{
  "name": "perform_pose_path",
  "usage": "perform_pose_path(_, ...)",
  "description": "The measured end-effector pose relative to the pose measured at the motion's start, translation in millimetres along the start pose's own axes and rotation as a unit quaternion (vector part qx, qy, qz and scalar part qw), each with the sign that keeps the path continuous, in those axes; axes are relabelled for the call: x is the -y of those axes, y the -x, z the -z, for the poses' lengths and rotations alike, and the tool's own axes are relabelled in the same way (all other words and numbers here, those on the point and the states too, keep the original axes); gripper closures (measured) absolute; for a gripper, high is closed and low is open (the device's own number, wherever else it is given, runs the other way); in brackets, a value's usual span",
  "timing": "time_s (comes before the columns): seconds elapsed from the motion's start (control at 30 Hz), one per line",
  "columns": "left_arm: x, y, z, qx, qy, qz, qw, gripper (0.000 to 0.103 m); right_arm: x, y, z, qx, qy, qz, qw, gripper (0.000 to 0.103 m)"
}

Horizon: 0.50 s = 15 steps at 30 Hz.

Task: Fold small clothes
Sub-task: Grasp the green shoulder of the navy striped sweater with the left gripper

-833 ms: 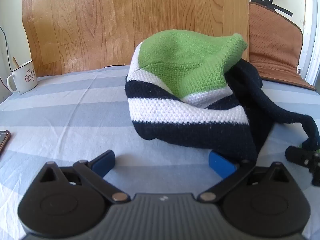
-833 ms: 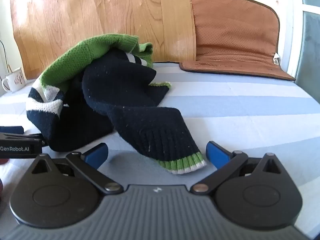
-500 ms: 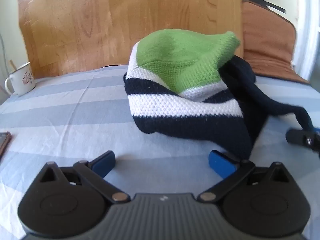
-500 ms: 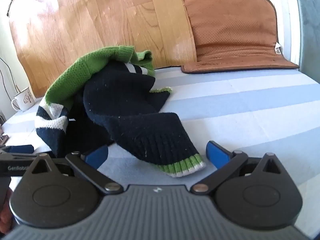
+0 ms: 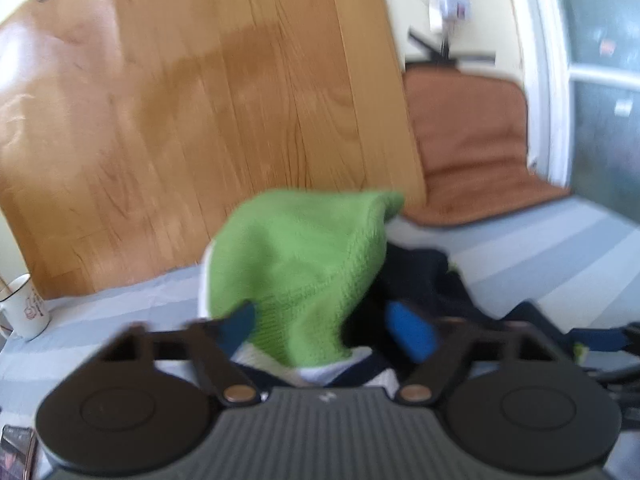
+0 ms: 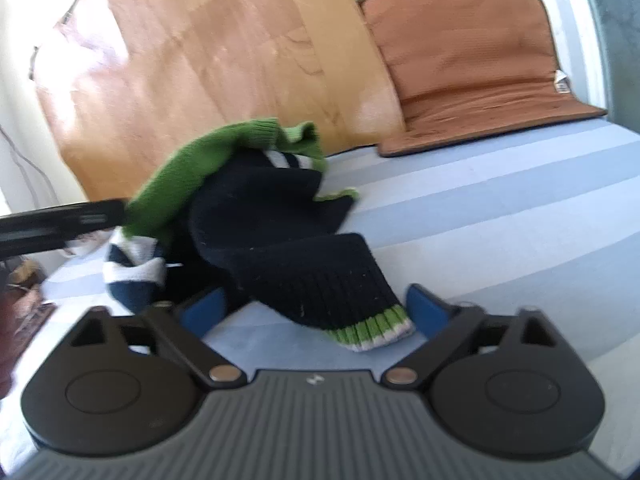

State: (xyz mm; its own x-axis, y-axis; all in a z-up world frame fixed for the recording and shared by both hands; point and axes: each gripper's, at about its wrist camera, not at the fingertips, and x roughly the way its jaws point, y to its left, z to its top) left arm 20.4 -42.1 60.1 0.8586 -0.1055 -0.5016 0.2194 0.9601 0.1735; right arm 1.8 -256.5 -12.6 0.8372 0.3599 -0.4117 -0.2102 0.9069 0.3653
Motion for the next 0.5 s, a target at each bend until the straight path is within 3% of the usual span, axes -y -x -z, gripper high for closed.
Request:
perform_pose_path(0.03, -3.2, -10.9, 4.0, -0.016, 0.001, -0.005, 0.9999, 0.087, 1.2, 2.2, -1.4, -0.001, -0.003, -0.014, 1.0, 0.032)
perform_pose_path(0.07, -7.8, -20.9, 4.5, -0.029, 0.01, -0.006, 0.9995, 0.096, 3.4, 5.1, -2.2, -0.001, -0.006, -0.031, 1.0, 0.044)
perform_pose_path(0.17, -44.4, -11.4, 7.8, -0.005, 0.066, -0.004, 0.9978, 0.096, 6.8, 18.6, -20.3, 0.01, -0.004, -0.081, 0.997, 0.059)
perform_pose_path(0.3, -114.0, 30.2, 10.4, 0.059, 0.146, -0.066, 0.9853, 0.097, 3.8, 26.3, -59.1, 0.044, 0.029, -0.083, 0.995, 0.058)
perform_pose_path(0.37, -142.5, 38.4, 16.4, 0.057, 0.181, -0.074, 0.9789, 0.097, 3.7, 13.2, -75.3, 0.04, 0.032, -0.082, 0.995, 0.058)
perform_pose_path(0.5, -156.9, 30.5, 15.6, 0.035, 0.19, -0.073, 0.9785, 0.097, -0.2, -37.4, -96.9, 0.011, 0.045, -0.084, 0.995, 0.057)
